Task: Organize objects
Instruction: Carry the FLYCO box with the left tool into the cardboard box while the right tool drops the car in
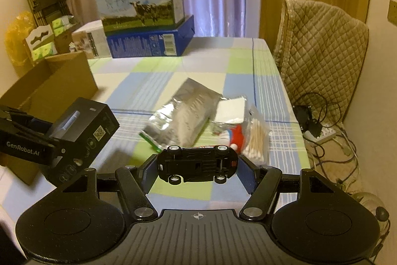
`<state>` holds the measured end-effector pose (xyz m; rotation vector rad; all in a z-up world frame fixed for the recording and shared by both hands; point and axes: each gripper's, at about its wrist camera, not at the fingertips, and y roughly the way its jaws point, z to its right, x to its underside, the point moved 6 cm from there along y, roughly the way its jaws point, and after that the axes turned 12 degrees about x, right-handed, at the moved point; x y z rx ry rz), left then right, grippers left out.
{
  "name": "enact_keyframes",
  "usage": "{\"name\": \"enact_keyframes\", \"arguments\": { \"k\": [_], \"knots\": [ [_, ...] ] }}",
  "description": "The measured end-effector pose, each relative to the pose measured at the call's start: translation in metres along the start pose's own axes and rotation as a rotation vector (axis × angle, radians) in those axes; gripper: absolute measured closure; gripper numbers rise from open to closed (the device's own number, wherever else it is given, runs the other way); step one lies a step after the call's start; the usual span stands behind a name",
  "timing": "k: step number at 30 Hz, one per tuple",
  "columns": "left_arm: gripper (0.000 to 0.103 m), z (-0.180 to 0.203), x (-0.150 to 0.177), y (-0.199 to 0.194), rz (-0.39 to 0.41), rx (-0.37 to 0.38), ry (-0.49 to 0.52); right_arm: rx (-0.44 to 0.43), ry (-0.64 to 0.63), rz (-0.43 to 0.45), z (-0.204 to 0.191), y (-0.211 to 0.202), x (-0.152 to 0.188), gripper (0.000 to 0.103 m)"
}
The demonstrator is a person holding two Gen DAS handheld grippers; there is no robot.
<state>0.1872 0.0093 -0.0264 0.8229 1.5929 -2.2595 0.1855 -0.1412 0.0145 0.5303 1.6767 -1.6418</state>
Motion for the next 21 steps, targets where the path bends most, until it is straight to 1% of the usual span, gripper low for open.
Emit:
{"name": "enact_keyframes", "arguments": {
  "k": [4,10,21],
  "knots": [
    [0.027,0.006,0.006,-0.029,0.033,-0.006,0.008,-0.002,0.015,0.022,-0.013,-0.024,-0.007,0.039],
    [0.027,0.002,0.017,-0.072,0.073,-0.028,-0.005,-0.020,0.008,0.051,-0.038,-0.052,-0.015,0.039],
    [0.027,-0.018,0.033,-0.131,0.127,-0.069,-0.028,-0.089,-0.035,0.072,-0.092,-0.080,-0.014,0.039]
  ]
}}
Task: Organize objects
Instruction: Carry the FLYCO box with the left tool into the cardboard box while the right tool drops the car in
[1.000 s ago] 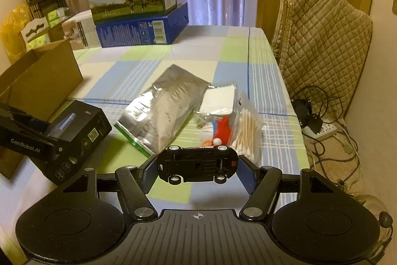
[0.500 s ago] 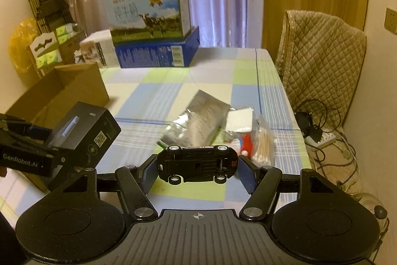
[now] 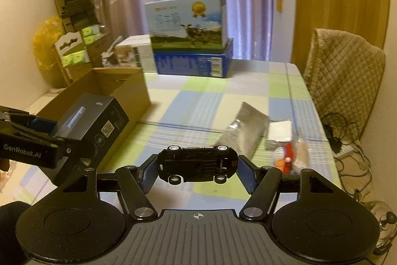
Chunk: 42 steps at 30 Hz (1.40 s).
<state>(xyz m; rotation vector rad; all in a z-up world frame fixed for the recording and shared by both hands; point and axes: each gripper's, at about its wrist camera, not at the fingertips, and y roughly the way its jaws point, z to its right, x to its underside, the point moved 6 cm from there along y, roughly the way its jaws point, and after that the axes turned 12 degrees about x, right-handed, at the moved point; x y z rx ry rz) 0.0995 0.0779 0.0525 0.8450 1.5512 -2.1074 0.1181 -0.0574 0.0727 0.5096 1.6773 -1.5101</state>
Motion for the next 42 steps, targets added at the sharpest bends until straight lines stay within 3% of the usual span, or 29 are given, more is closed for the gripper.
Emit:
{"name": "enact_keyframes", "arguments": {
  "k": [13,25,30,42],
  "knots": [
    [0.027,-0.039,-0.002,-0.051,0.036,-0.059,0.020,-0.091,-0.062,0.009,-0.063,0.001,-0.011,0.039],
    [0.027,-0.141,-0.020,-0.101,0.037,-0.219,-0.001,-0.231,-0.153,0.044,-0.154,0.021,-0.055,0.039],
    [0.027,-0.176,-0.020,-0.098,0.002,-0.247,-0.009,-0.268,-0.191,0.038,-0.187,0.036,-0.061,0.039],
    [0.027,-0.220,-0.020,-0.062,-0.053,-0.216,-0.012,-0.286,-0.241,-0.008,-0.231,0.082,-0.058,0.039]
  ]
}}
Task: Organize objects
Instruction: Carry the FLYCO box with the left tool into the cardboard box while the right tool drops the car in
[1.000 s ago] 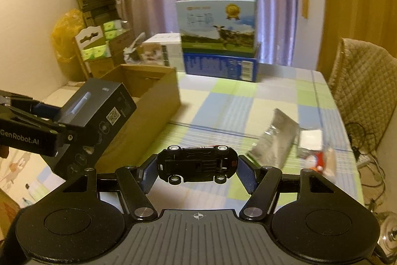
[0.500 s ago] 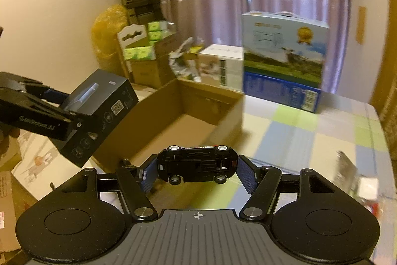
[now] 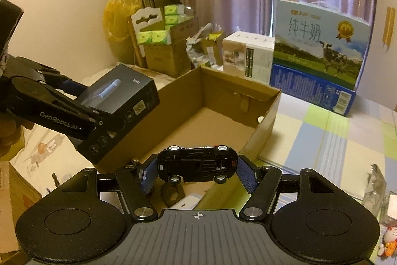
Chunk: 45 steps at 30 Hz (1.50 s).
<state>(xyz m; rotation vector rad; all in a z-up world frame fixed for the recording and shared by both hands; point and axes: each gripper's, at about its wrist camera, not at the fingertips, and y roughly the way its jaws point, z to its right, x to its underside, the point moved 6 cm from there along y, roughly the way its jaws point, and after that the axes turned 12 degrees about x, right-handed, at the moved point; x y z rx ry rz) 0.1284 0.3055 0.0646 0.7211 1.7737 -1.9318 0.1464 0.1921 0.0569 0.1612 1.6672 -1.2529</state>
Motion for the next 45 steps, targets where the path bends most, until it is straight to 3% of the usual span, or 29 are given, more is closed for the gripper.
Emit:
{"name": "enact_keyframes", "arguments": {
  "k": [11,15,35,36,38,45],
  "knots": [
    [0.027,0.000,-0.003,0.029,-0.022,0.036,0.016,-0.004,-0.003,-0.018,-0.004,0.021,-0.002,0.039],
    [0.022,-0.004,-0.006,0.035,-0.008,0.034,0.006,-0.002,0.000,-0.021,-0.003,0.023,-0.001,0.039],
    [0.020,-0.024,0.003,0.015,0.029,-0.007,-0.064,-0.039,0.048,0.005,-0.005,0.026,-0.011,0.039],
    [0.020,-0.025,0.004,0.014,0.031,-0.009,-0.066,-0.063,0.050,0.017,-0.007,0.027,-0.013,0.038],
    [0.020,-0.027,0.005,0.012,0.032,-0.015,-0.069,-0.083,0.053,0.055,-0.009,0.026,-0.015,0.025],
    [0.020,-0.030,0.014,0.005,0.038,-0.032,-0.086,-0.037,0.090,0.060,0.003,0.022,-0.014,0.025]
  ]
}}
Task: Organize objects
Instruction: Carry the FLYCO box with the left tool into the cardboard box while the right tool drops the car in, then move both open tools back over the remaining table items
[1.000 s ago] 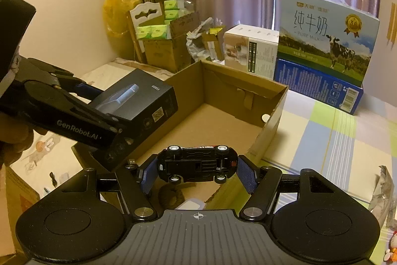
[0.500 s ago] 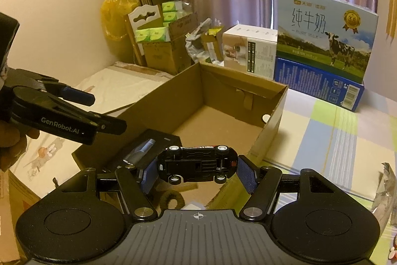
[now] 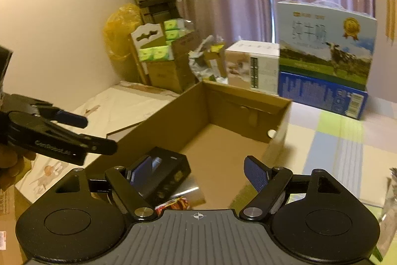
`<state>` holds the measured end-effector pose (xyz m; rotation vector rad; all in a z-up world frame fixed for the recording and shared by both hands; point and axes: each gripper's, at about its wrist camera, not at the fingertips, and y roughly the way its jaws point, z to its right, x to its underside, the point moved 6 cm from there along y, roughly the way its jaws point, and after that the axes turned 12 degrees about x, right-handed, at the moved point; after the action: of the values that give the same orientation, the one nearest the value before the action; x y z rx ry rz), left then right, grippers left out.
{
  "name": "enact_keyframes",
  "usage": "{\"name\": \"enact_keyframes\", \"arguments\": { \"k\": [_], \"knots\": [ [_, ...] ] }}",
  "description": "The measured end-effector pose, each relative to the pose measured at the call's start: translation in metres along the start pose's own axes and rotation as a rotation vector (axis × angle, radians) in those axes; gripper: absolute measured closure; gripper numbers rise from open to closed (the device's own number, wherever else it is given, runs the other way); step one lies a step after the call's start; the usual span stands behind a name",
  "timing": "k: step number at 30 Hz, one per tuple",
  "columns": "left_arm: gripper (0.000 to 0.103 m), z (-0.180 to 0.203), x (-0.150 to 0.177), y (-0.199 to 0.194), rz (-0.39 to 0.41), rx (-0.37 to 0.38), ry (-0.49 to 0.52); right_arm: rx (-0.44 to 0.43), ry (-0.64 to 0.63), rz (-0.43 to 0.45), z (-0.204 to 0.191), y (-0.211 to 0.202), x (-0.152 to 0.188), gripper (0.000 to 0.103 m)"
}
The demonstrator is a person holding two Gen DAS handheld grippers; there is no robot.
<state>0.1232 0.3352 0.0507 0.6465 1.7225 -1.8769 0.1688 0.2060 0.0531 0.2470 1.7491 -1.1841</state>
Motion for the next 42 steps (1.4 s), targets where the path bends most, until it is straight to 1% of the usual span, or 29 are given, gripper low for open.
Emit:
{"name": "enact_keyframes", "arguments": {
  "k": [9,22,27,31,35,42],
  "knots": [
    [0.020,0.021,0.013,-0.014,0.017,0.026,-0.018,0.048,0.064,-0.016,0.022,-0.026,0.009,0.025],
    [0.019,0.079,0.023,-0.042,0.060,0.071,-0.024,0.107,0.142,-0.015,0.055,-0.085,0.032,0.025],
    [0.017,0.101,0.024,-0.051,0.080,0.090,-0.017,0.137,0.175,-0.009,0.075,-0.110,0.046,0.025],
    [0.014,0.124,0.023,-0.055,0.095,0.113,-0.003,0.173,0.194,-0.010,0.094,-0.130,0.063,0.025],
    [0.012,0.156,0.024,-0.051,0.096,0.156,0.025,0.220,0.209,-0.015,0.115,-0.150,0.084,0.025],
    [0.007,0.207,0.023,-0.037,0.085,0.222,0.074,0.310,0.295,-0.020,0.164,-0.183,0.112,0.025]
  ]
}}
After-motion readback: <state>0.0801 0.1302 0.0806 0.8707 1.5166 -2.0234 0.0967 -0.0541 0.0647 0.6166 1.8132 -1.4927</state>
